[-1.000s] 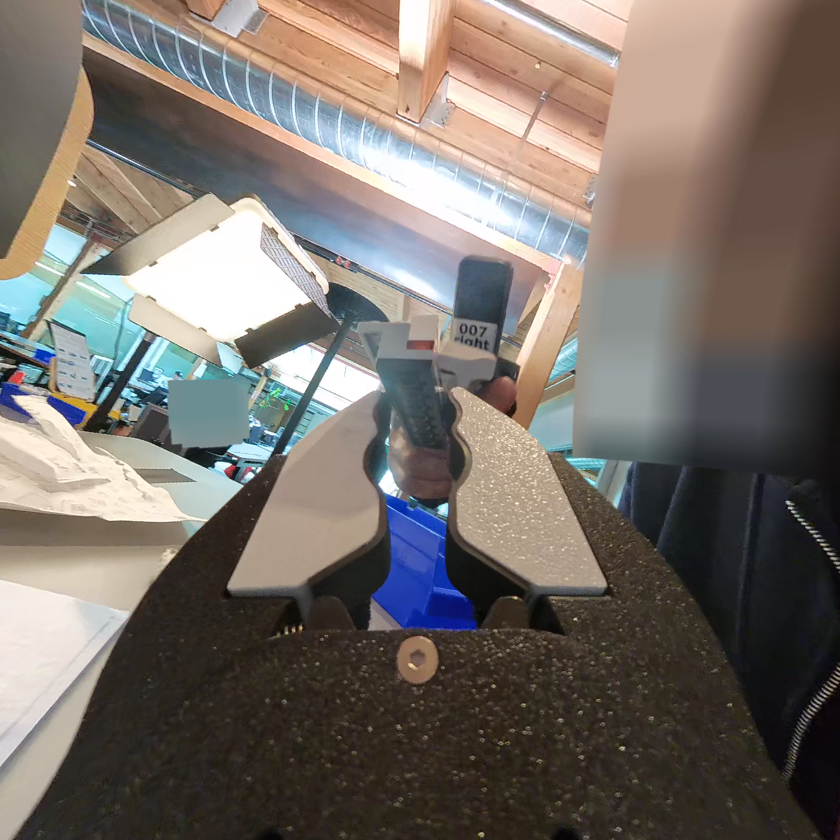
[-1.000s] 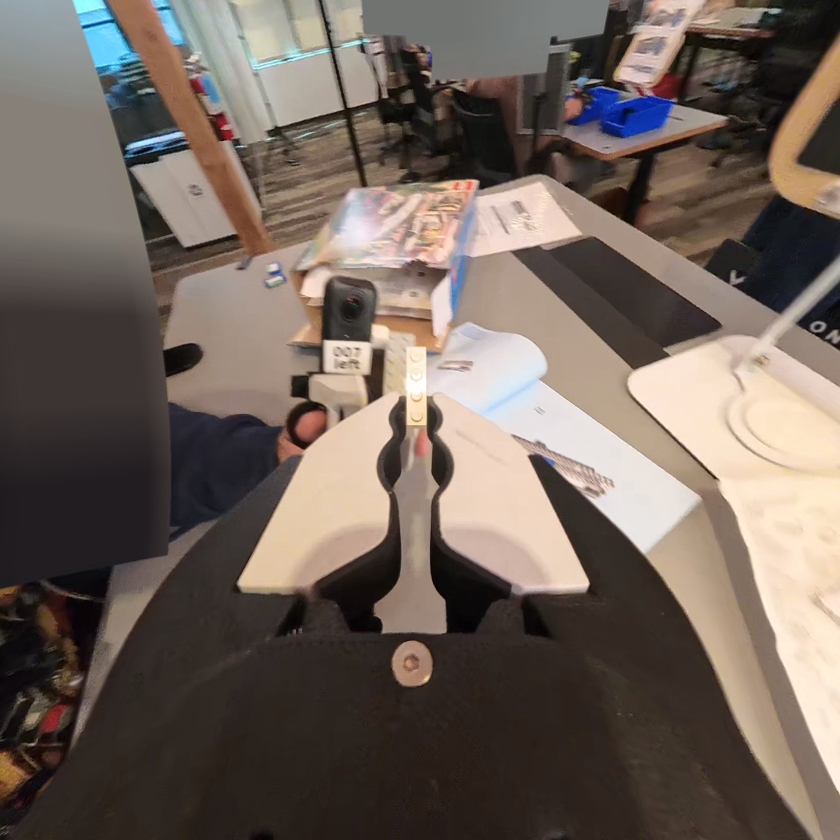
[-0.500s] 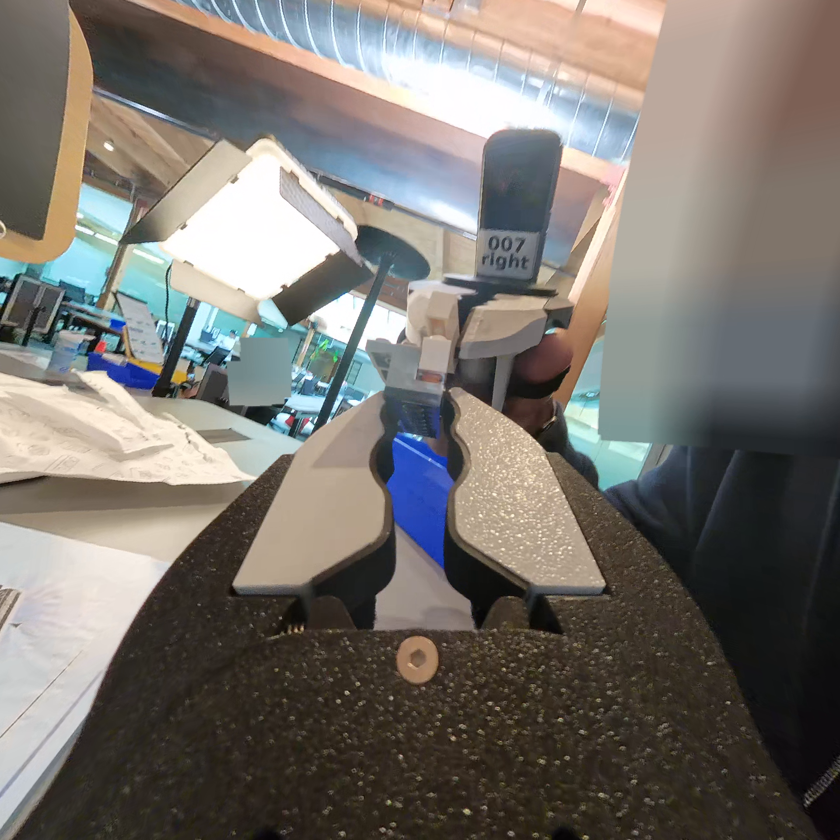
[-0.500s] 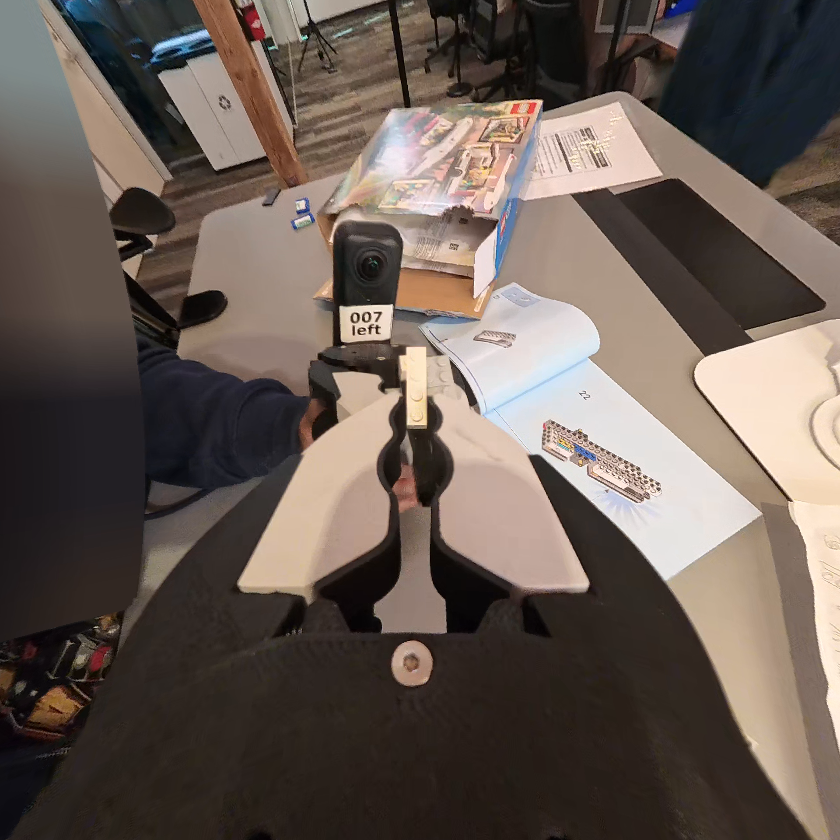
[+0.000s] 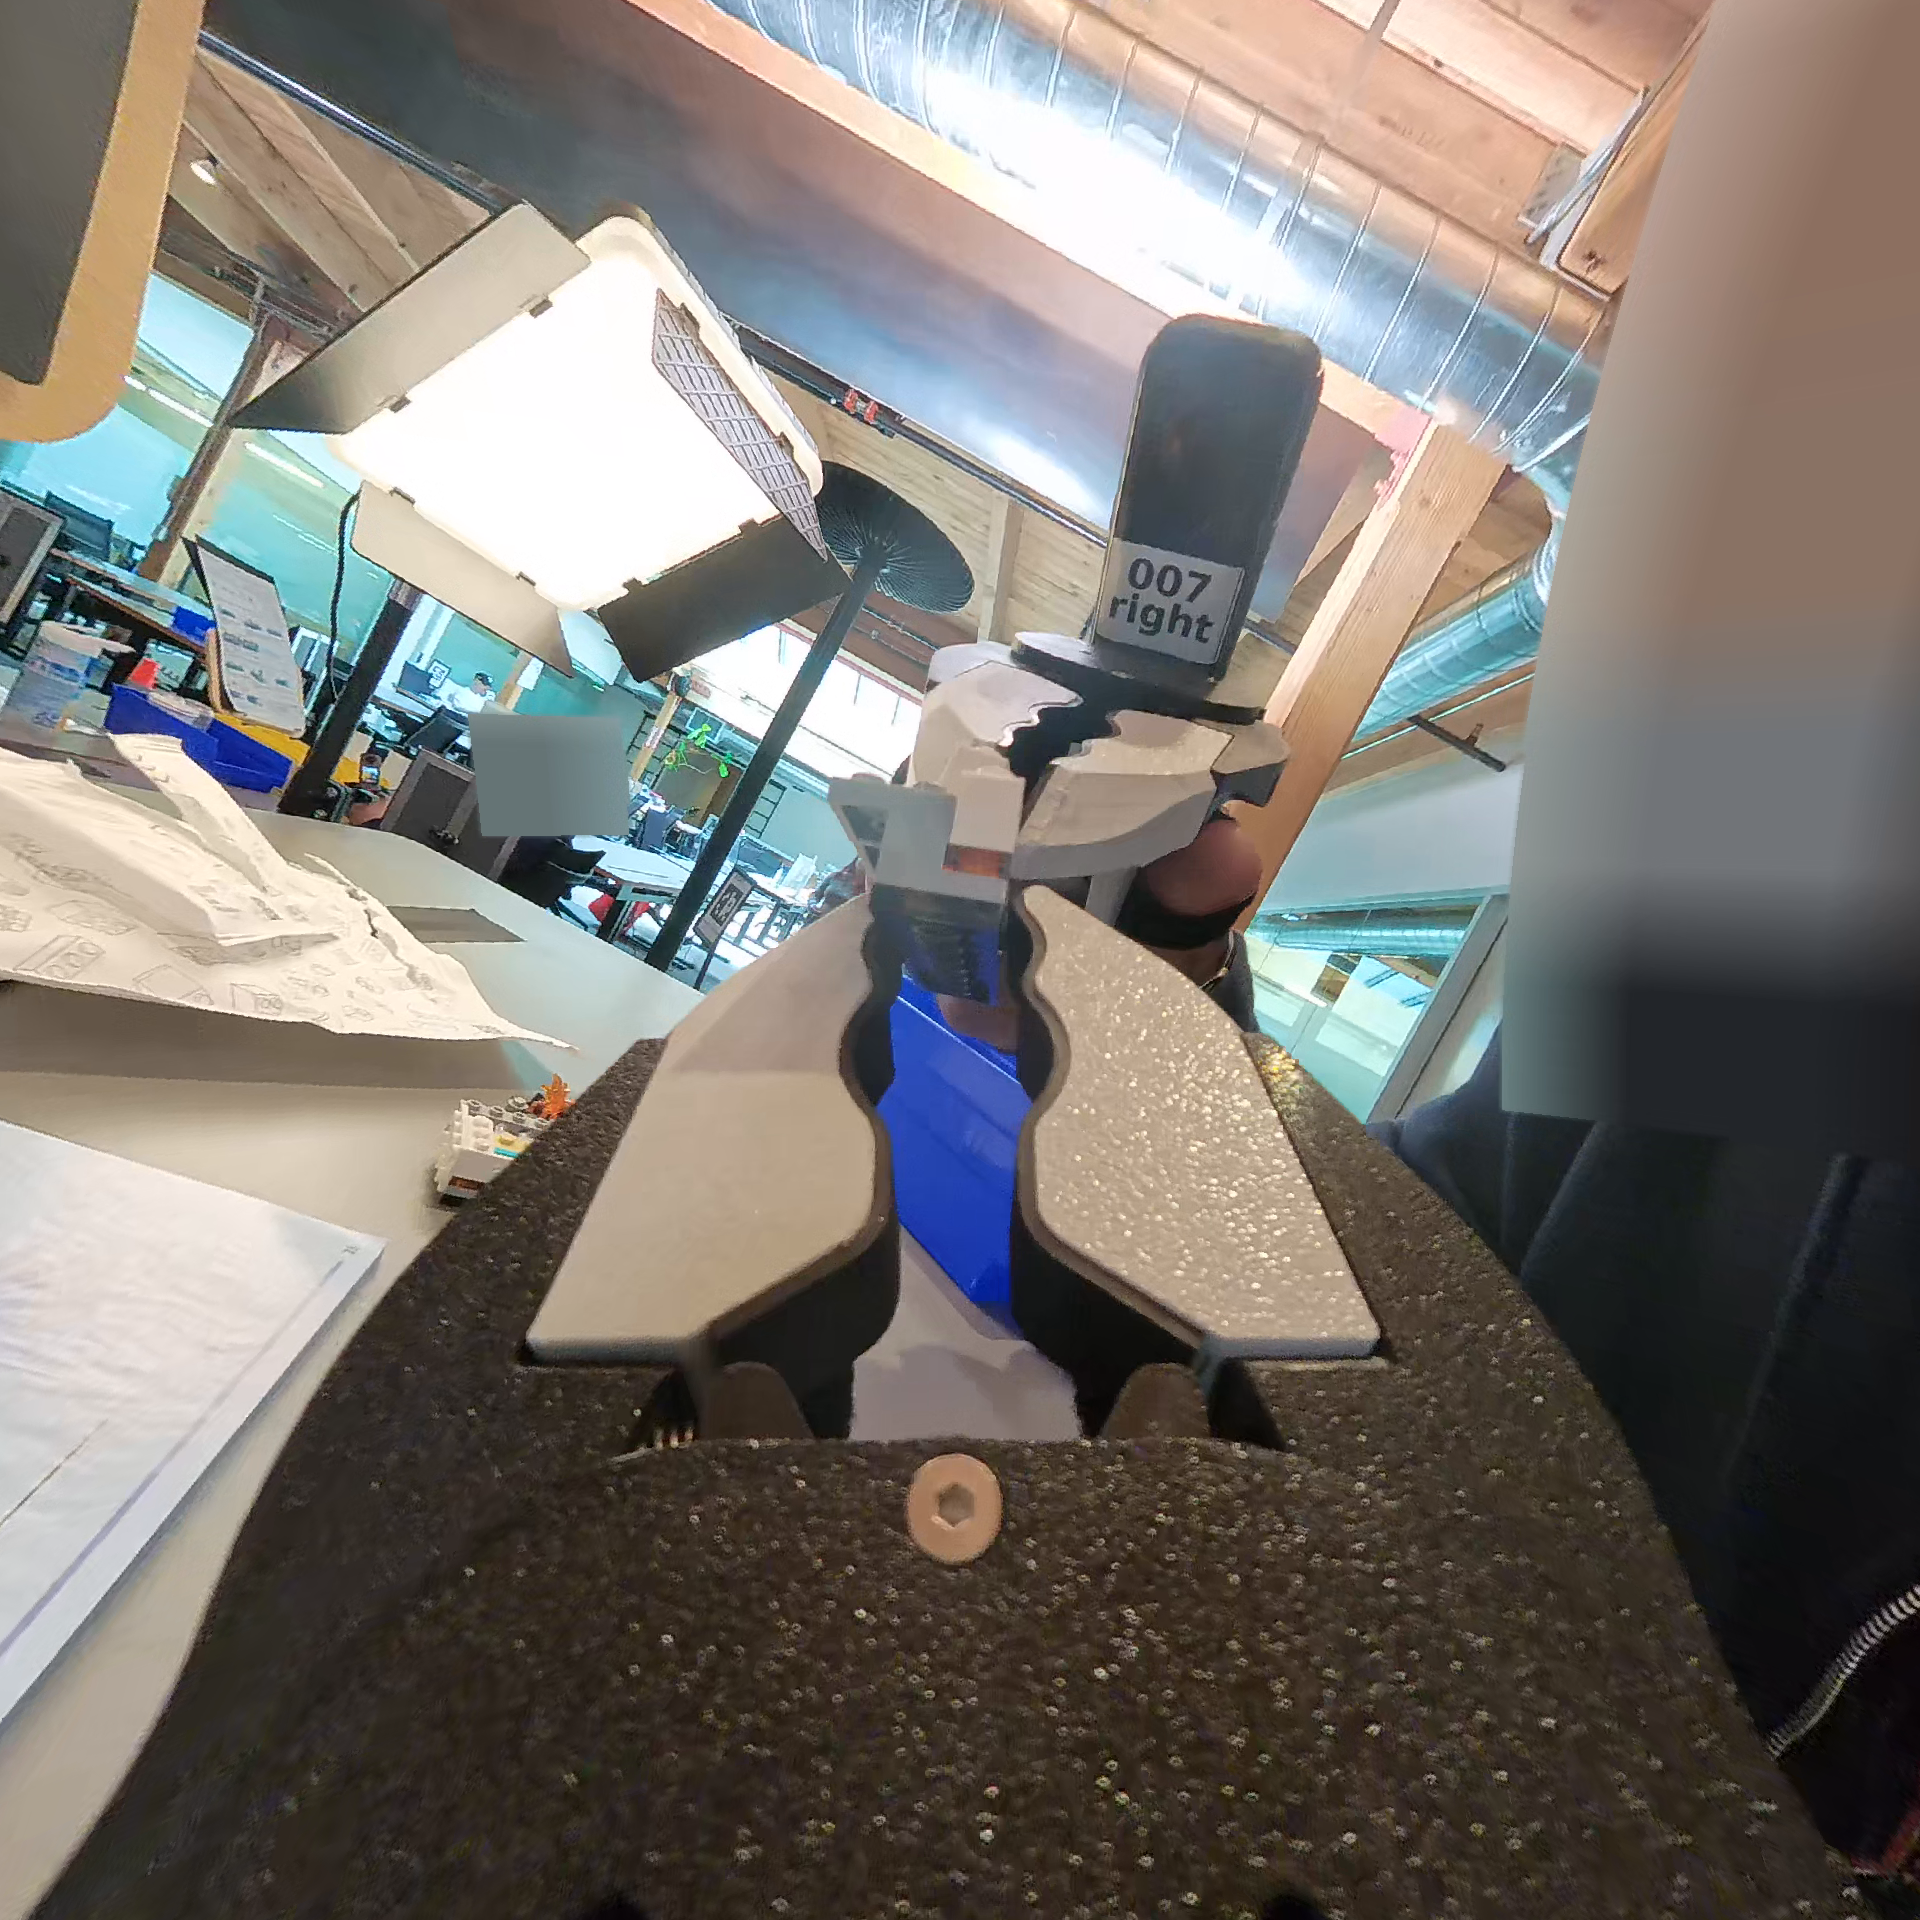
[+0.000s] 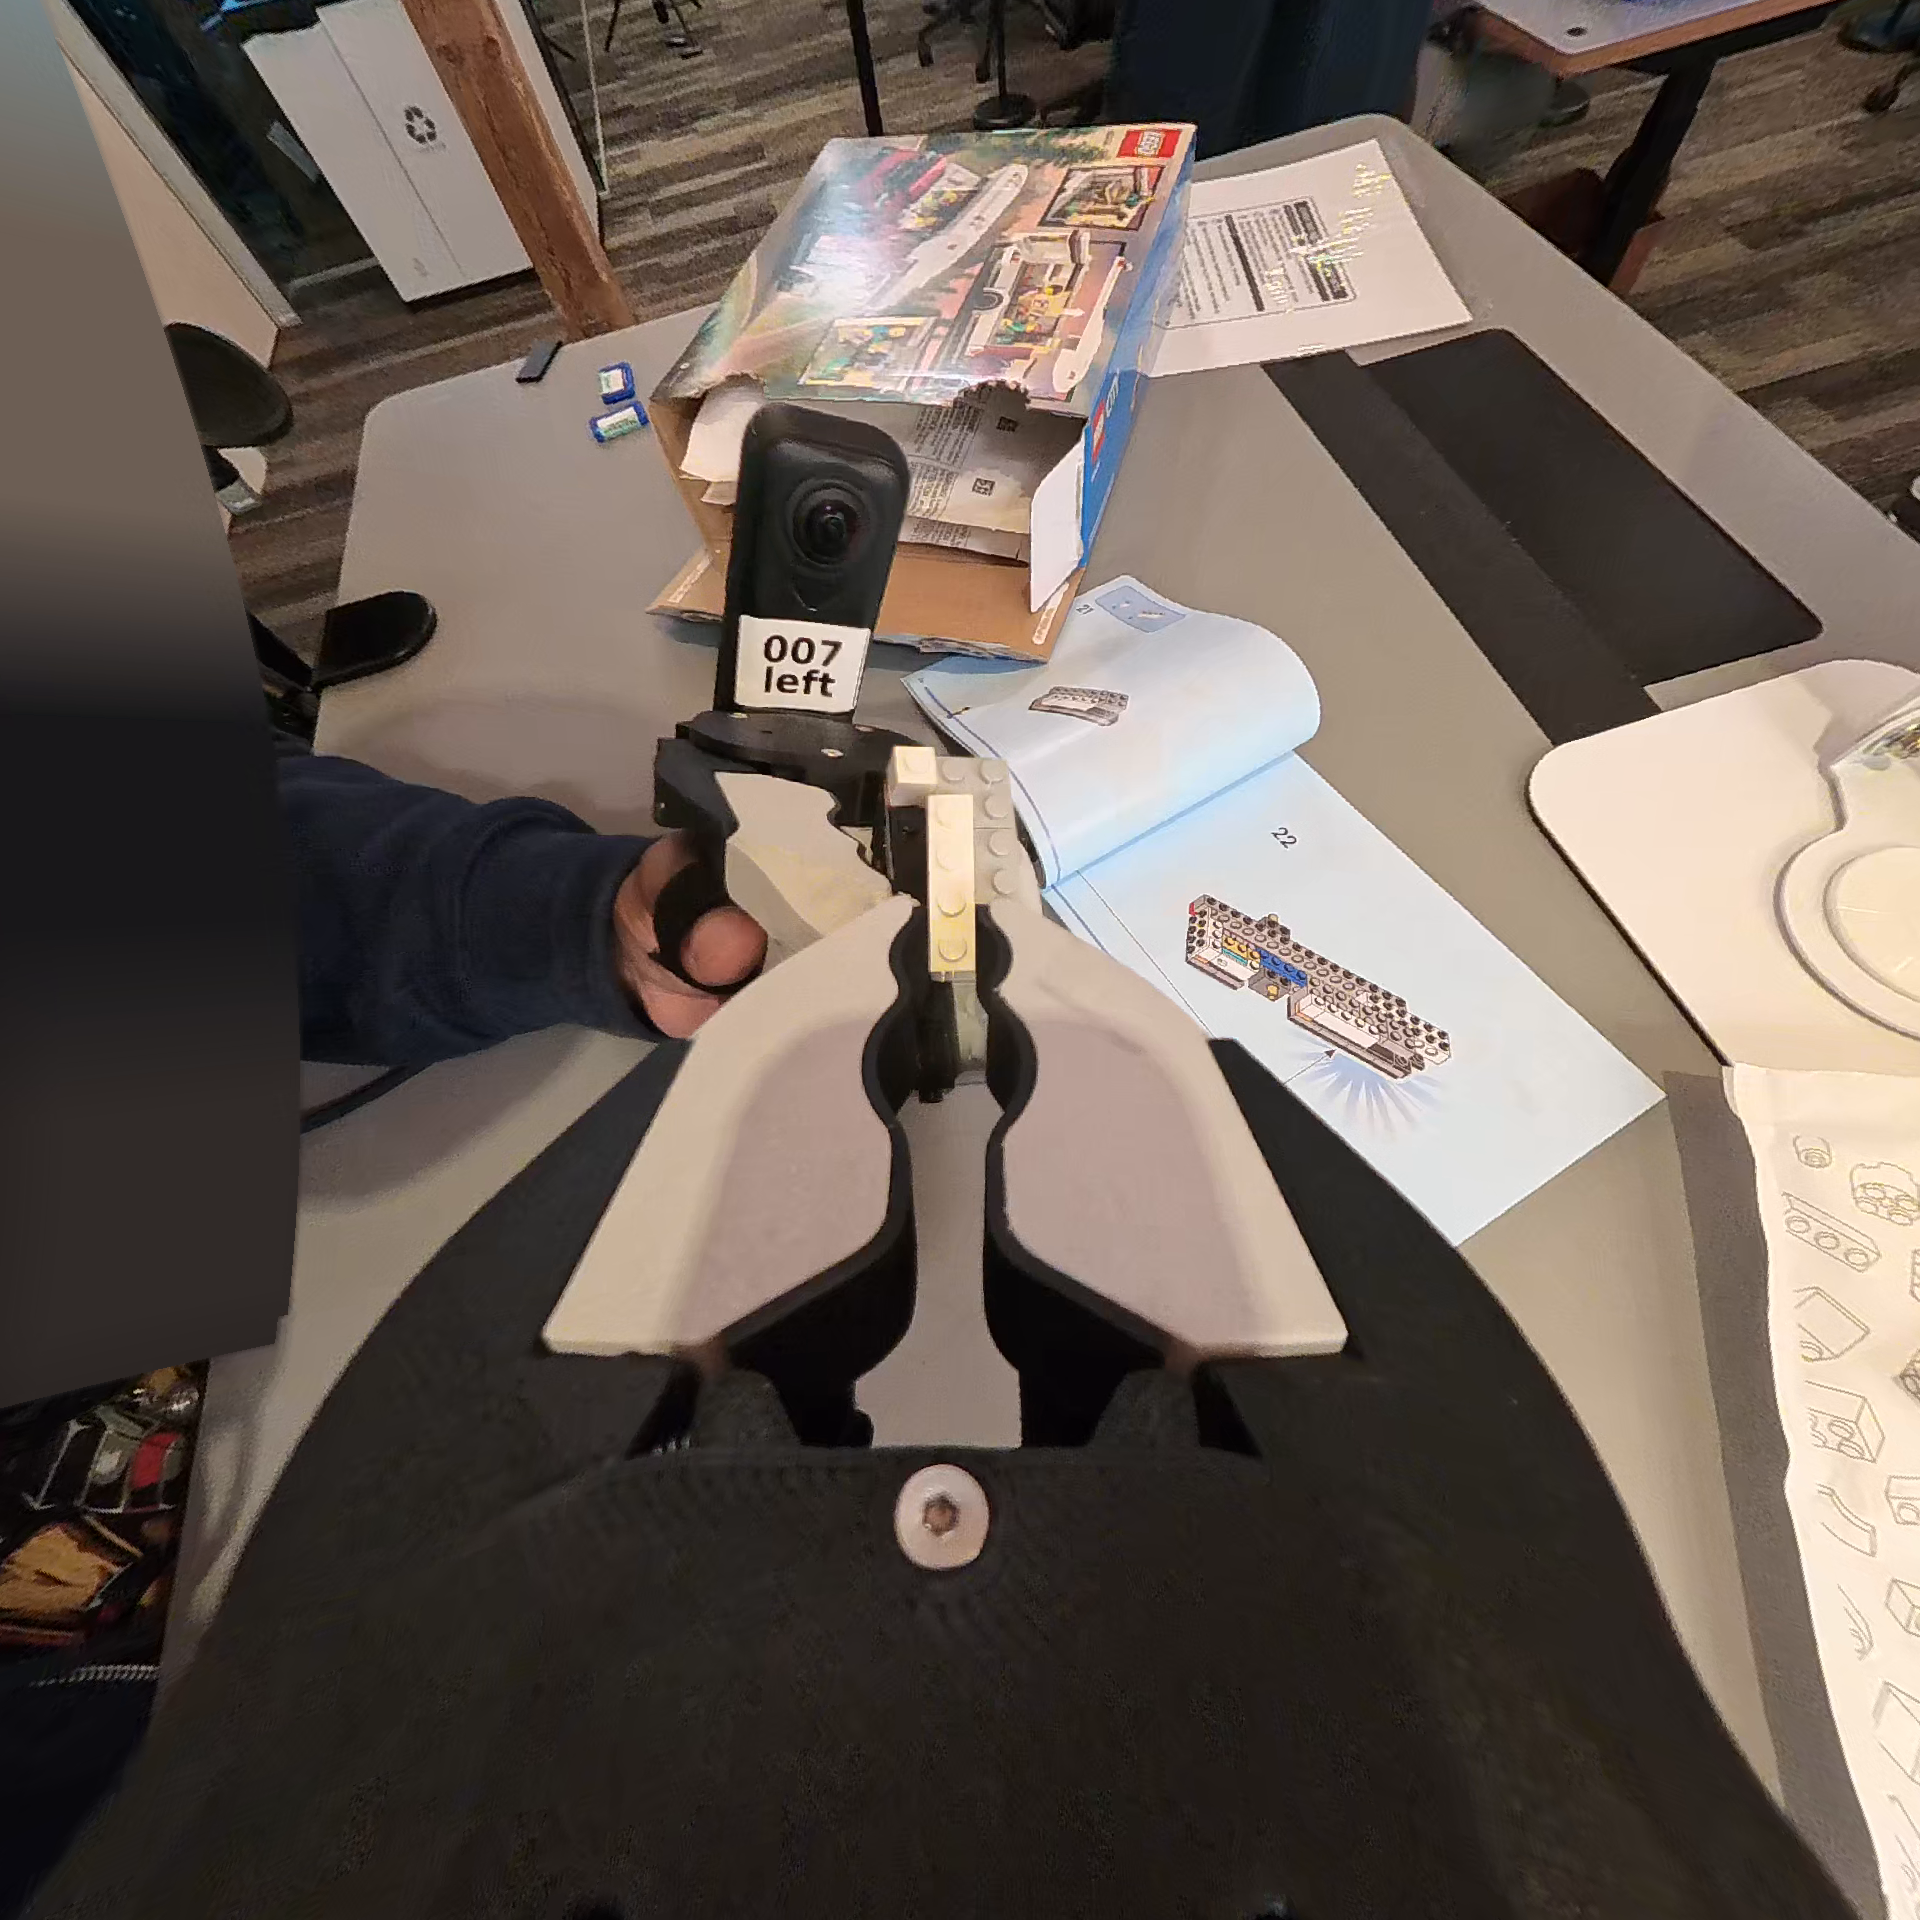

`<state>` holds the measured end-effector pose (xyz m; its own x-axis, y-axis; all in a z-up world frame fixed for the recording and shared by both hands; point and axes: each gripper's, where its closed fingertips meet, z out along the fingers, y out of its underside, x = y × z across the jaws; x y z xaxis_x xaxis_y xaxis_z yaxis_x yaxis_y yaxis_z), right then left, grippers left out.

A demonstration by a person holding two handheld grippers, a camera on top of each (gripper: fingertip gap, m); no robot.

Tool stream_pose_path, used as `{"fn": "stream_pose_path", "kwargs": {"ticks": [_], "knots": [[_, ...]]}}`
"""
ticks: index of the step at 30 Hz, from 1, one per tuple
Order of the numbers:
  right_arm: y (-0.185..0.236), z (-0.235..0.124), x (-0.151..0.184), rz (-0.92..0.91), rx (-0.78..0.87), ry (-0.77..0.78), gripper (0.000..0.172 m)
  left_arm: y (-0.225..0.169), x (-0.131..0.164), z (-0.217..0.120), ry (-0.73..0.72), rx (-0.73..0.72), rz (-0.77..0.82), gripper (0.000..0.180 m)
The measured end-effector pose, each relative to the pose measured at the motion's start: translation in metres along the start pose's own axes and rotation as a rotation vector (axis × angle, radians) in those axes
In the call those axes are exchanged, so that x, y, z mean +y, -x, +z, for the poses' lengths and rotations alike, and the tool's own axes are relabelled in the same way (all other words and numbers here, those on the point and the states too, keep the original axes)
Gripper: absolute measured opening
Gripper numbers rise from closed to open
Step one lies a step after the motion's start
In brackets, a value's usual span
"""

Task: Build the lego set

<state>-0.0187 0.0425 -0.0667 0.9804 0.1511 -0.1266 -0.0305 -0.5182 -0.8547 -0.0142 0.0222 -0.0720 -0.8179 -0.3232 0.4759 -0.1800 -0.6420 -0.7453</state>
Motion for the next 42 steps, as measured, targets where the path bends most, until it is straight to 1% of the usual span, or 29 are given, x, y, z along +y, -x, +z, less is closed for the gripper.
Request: {"fn": "stream_pose_path", "kwargs": {"ticks": [5, 9, 13, 17, 23, 31, 36, 42], "knots": [[0.0, -0.002, -0.001, 0.009, -0.008, -0.014, 0.008, -0.004, -0.001, 0.002, -0.005, 0.027, -0.026, 0.019], [0.001, -0.005, -0.005, 0.004, -0.012, -0.036, 0.008, -0.006, -0.004, 0.0, -0.02, 0.021, 0.026, 0.019], [0.004, -0.004, -0.002, -0.022, -0.023, -0.023, 0.008, -0.004, -0.004, -0.001, -0.015, 0.026, -0.009, 0.019], [0.009, -0.003, -0.003, -0.006, -0.057, -0.033, 0.008, -0.007, 0.0, 0.002, 0.011, 0.034, 0.019, 0.019], [0.017, -0.001, -0.006, 0.026, -0.121, -0.052, 0.008, -0.008, 0.002, 0.002, 0.018, 0.043, 0.013, 0.019], [0.013, 0.003, -0.005, 0.037, -0.09, -0.047, 0.015, -0.009, 0.002, 0.002, 0.021, 0.049, 0.011, 0.019], [0.012, 0.001, -0.008, 0.038, -0.09, -0.065, 0.011, -0.01, 0.002, 0.002, 0.02, 0.052, 0.01, 0.019], [0.009, -0.002, -0.007, 0.046, -0.071, -0.062, 0.015, -0.009, -0.002, 0.0, -0.001, 0.053, 0.008, 0.019]]}}
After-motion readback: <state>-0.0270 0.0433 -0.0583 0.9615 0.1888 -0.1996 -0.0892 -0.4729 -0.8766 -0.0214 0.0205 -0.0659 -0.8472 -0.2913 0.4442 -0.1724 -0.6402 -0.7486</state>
